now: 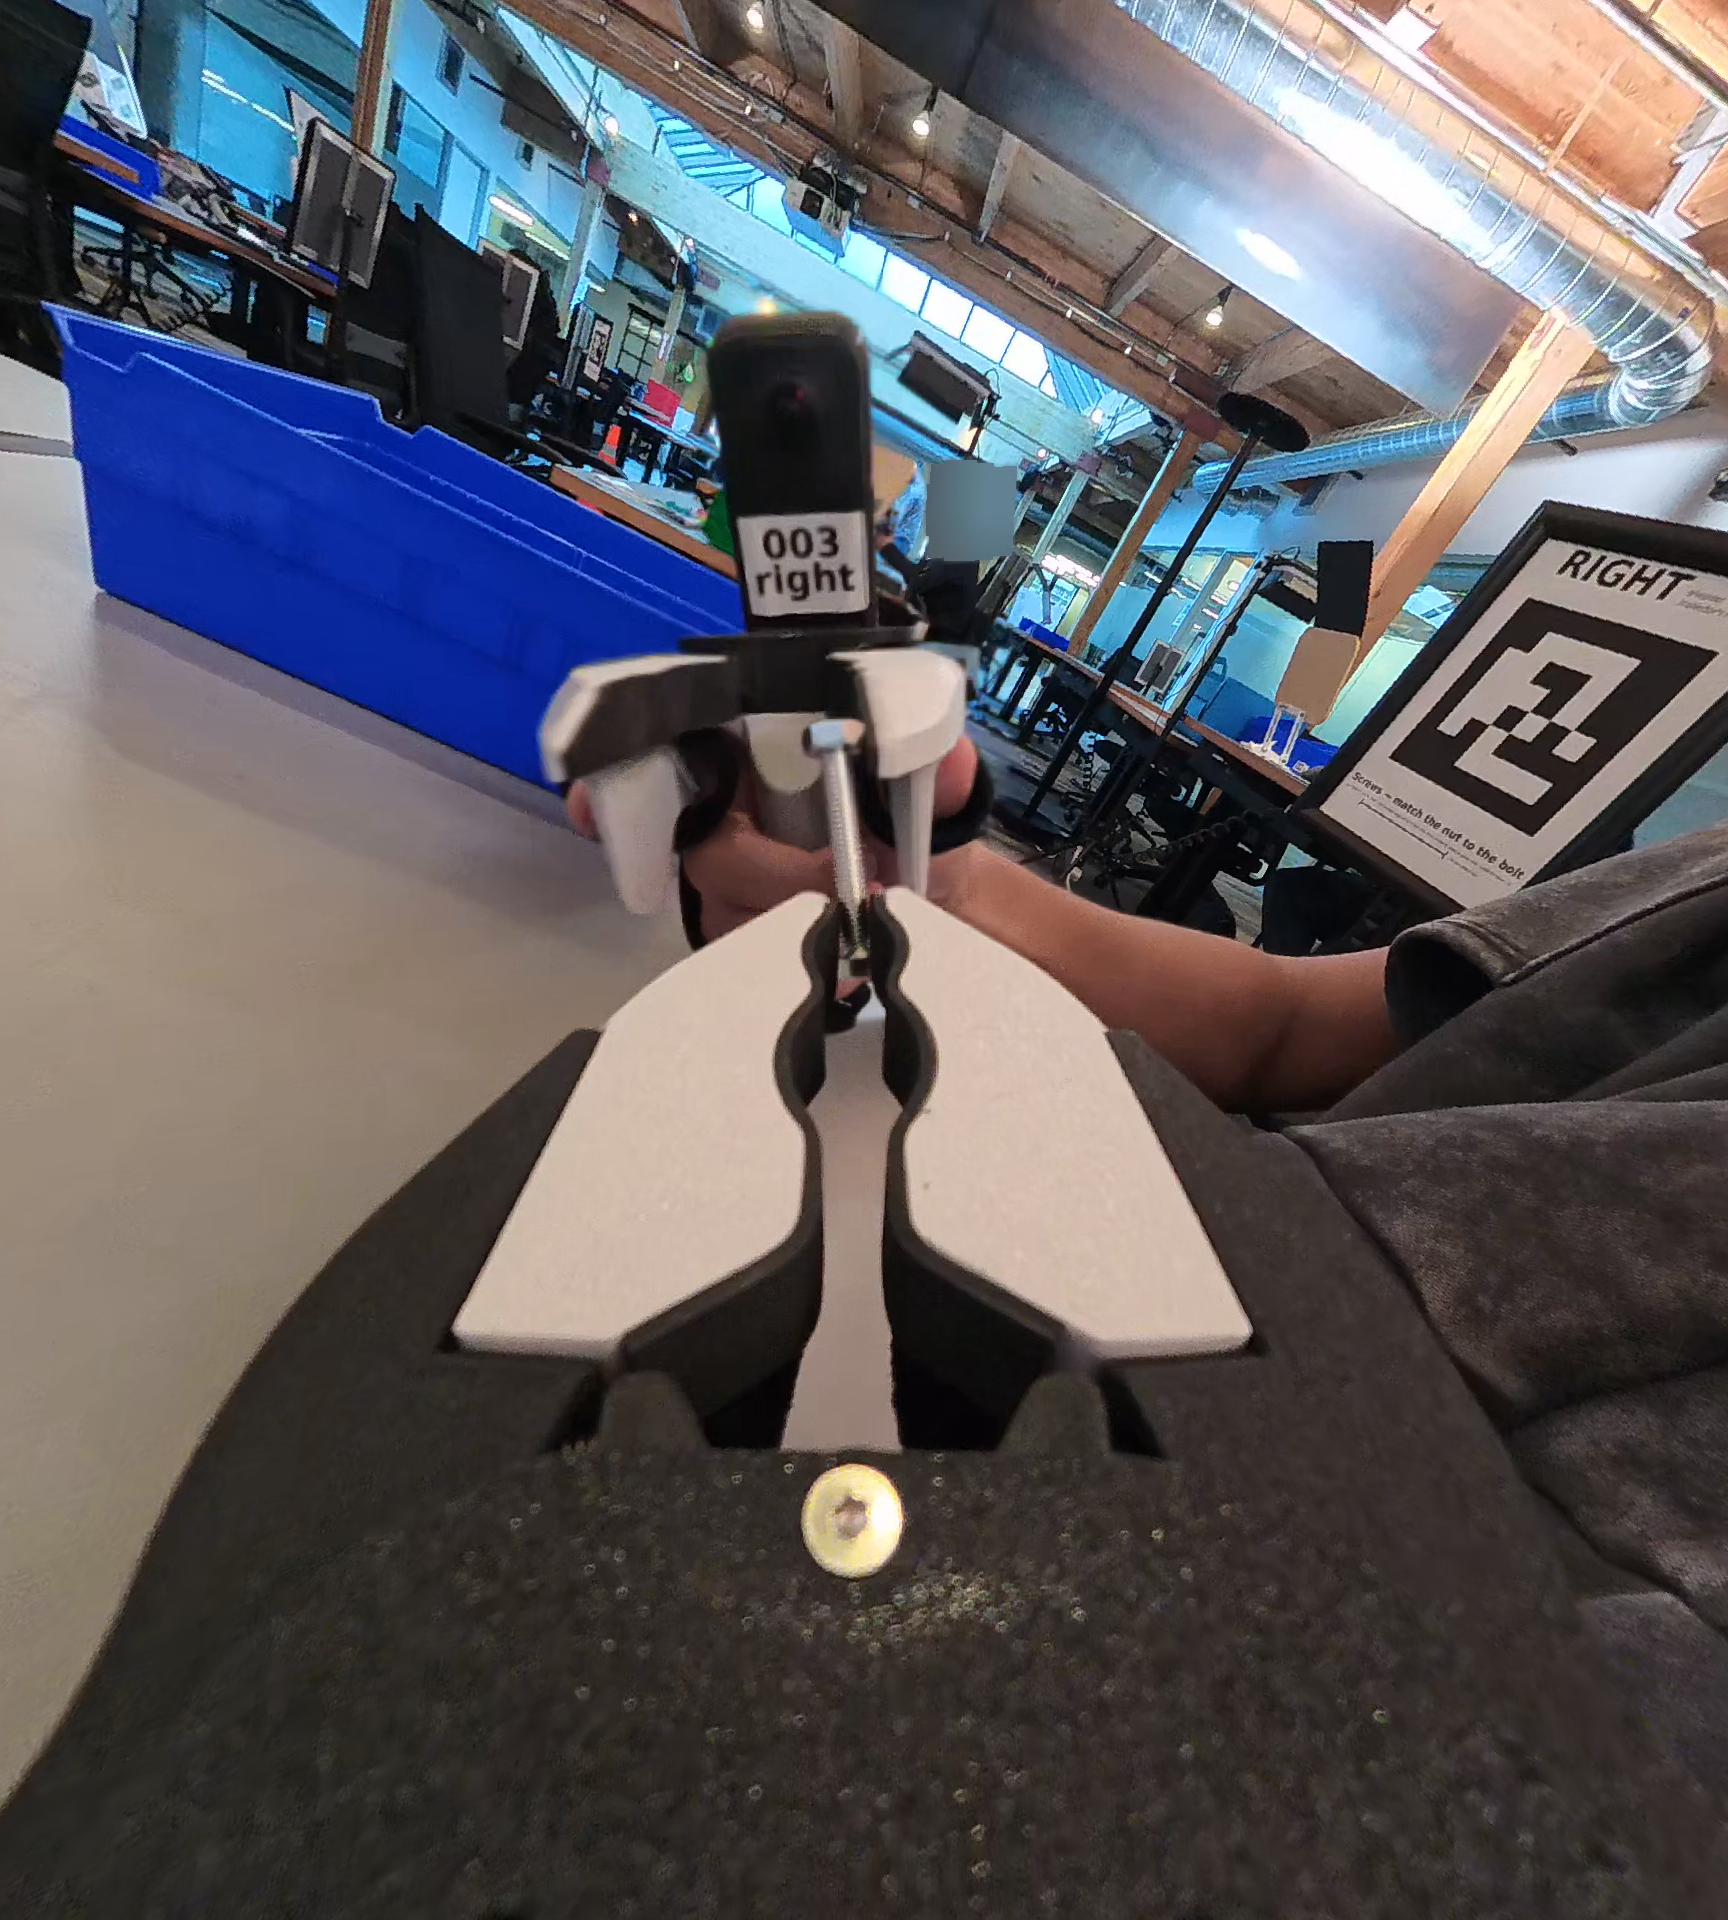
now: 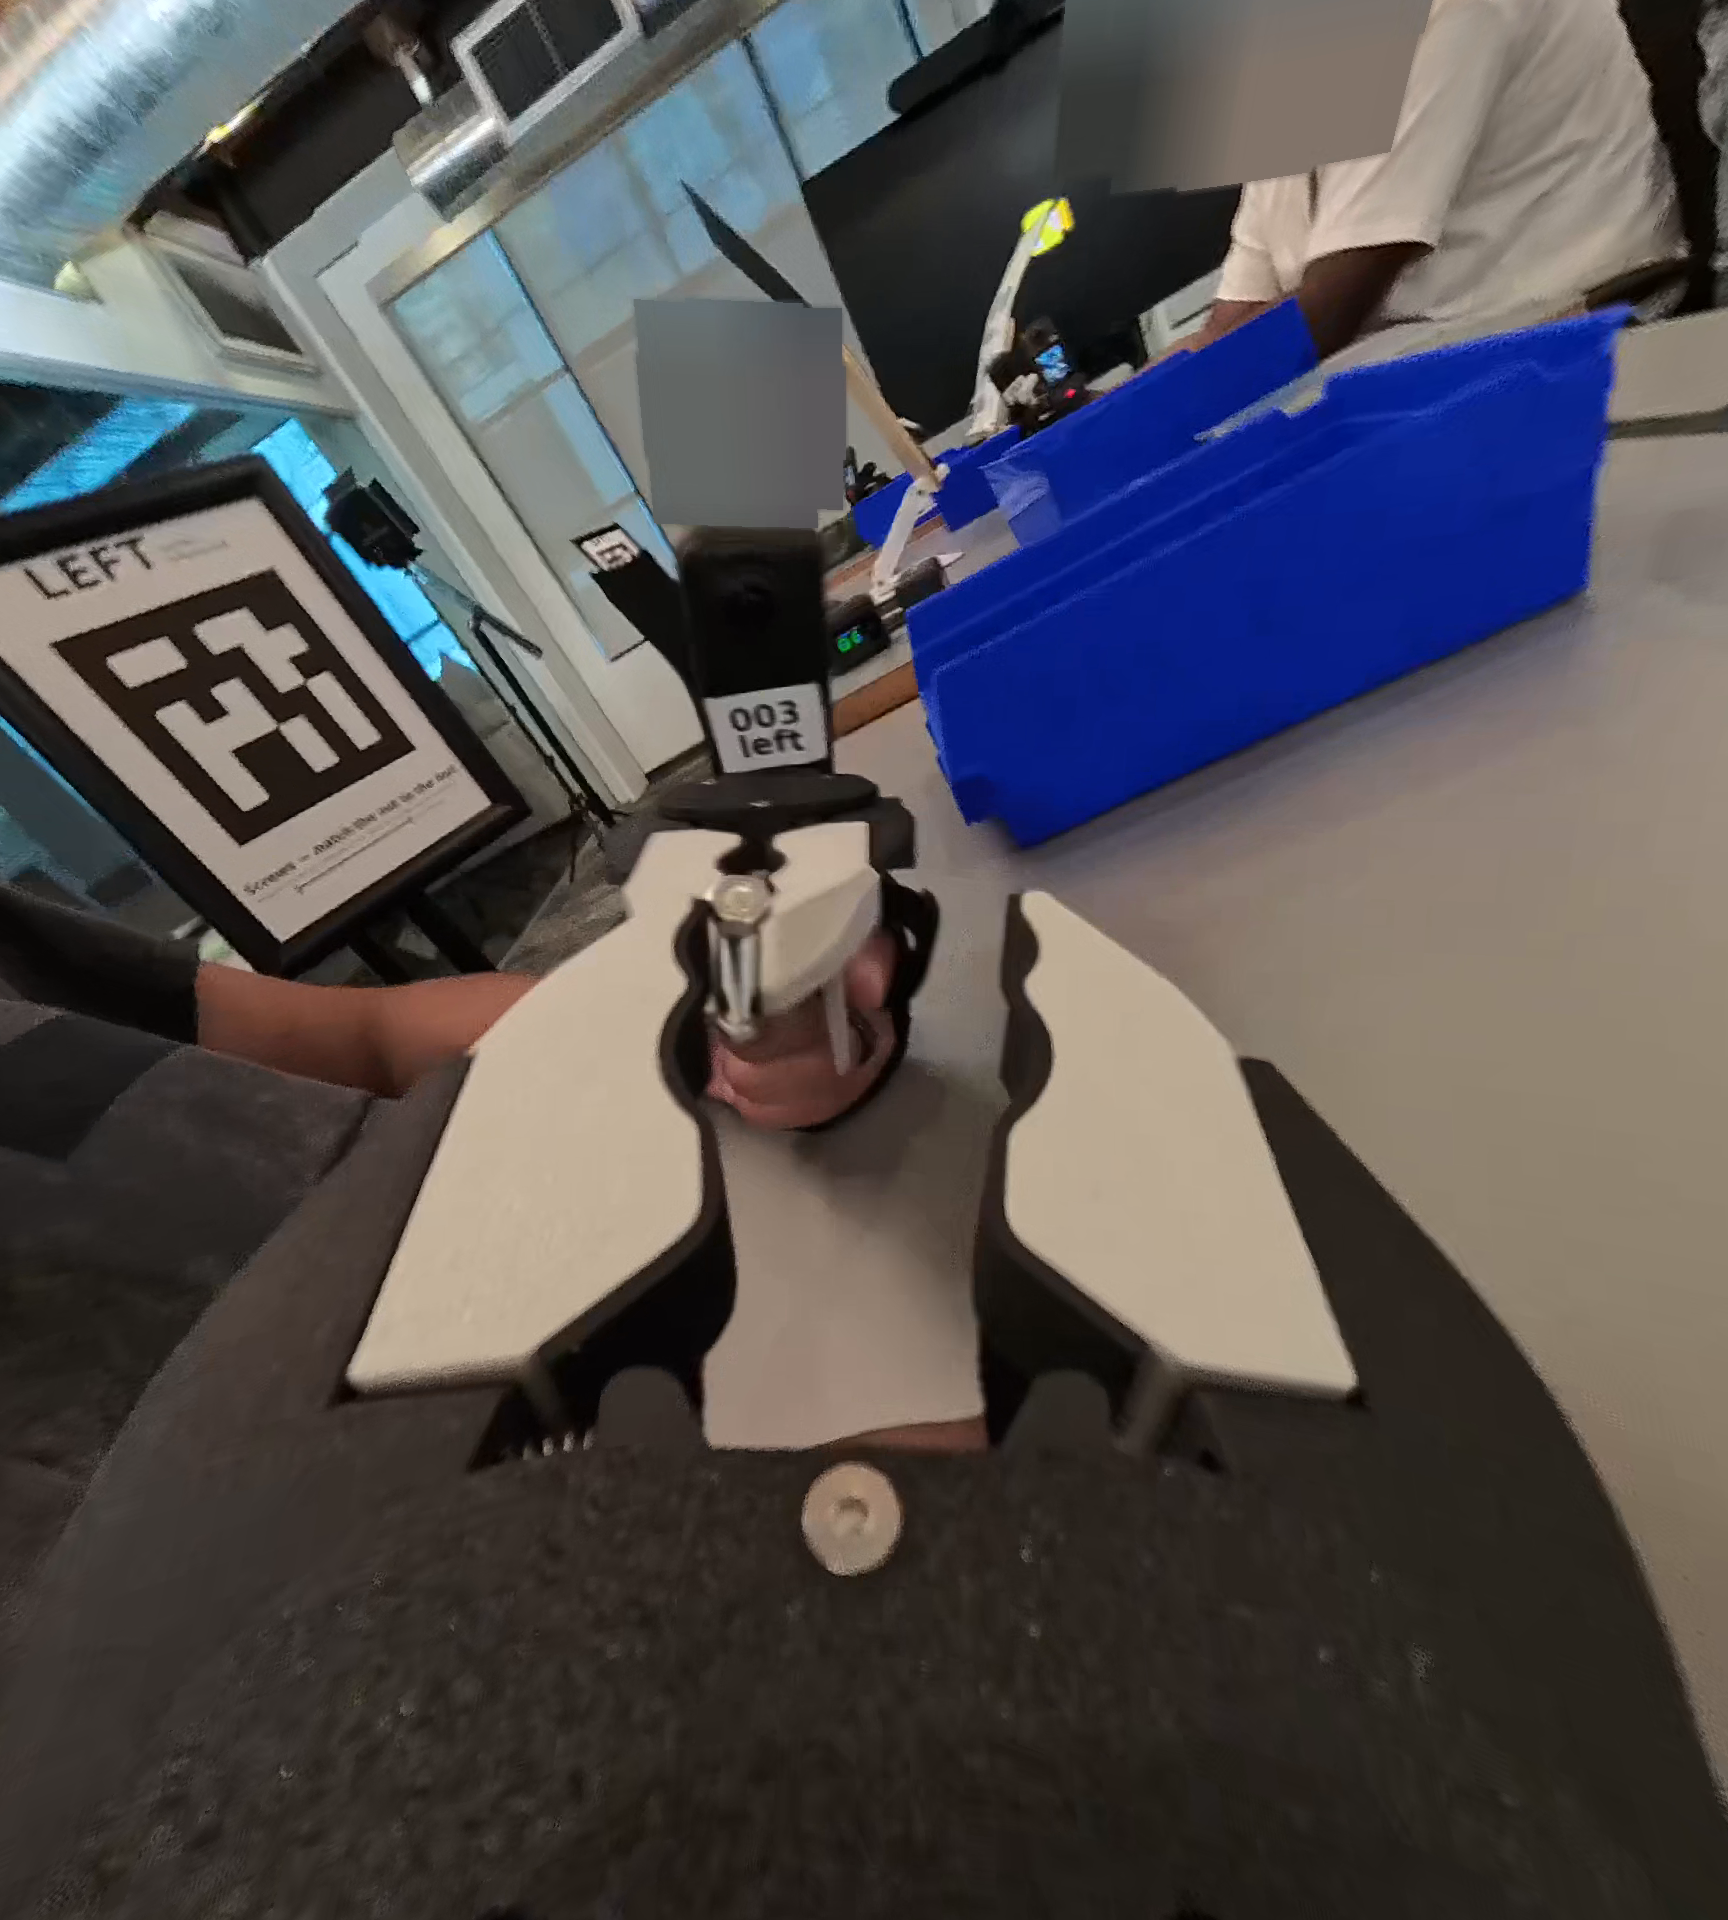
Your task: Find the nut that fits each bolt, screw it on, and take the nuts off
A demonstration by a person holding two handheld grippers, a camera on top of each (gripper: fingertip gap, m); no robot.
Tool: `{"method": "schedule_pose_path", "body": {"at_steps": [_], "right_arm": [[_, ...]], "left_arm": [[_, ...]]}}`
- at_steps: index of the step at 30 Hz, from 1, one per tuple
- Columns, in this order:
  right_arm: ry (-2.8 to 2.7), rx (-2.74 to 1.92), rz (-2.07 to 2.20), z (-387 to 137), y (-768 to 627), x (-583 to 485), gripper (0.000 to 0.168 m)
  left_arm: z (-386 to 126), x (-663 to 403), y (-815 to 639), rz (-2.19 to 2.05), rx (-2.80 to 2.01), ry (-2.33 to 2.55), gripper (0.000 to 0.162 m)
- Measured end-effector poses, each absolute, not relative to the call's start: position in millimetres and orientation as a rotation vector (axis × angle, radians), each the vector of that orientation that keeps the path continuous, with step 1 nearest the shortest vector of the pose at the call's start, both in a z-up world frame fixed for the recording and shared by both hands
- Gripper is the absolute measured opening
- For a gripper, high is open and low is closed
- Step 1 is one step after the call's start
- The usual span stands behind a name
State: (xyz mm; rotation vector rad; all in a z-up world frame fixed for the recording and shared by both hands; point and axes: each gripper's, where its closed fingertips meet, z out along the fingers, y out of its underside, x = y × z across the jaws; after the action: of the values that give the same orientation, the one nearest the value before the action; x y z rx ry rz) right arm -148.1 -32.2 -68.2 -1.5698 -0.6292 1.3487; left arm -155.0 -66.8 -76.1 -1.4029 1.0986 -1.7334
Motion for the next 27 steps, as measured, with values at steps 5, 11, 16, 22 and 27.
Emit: {"method": "schedule_pose_path", "body": {"at_steps": [5, 11, 16, 22, 27], "right_arm": [[-0.556, -1.581, 1.363, -73, -25, -127, 0.049], [-0.669, -1.545, 1.347, -58, -38, -153, 0.048], [-0.548, -1.593, 1.363, -78, -23, -123, 0.048], [-0.664, -1.535, 1.376, -55, -41, -153, 0.049], [-0.585, -1.604, 1.374, -78, -28, -133, 0.049]], "left_arm": [[-75, -156, -65, -1.745, -1.402, 1.089, 0.005], [-76, -155, -68, -1.739, -1.401, 1.109, 0.005], [-75, -157, -66, -1.744, -1.4, 1.091, 0.005], [-77, -155, -69, -1.739, -1.41, 1.115, 0.005], [-75, -158, -68, -1.75, -1.397, 1.097, 0.005]]}}
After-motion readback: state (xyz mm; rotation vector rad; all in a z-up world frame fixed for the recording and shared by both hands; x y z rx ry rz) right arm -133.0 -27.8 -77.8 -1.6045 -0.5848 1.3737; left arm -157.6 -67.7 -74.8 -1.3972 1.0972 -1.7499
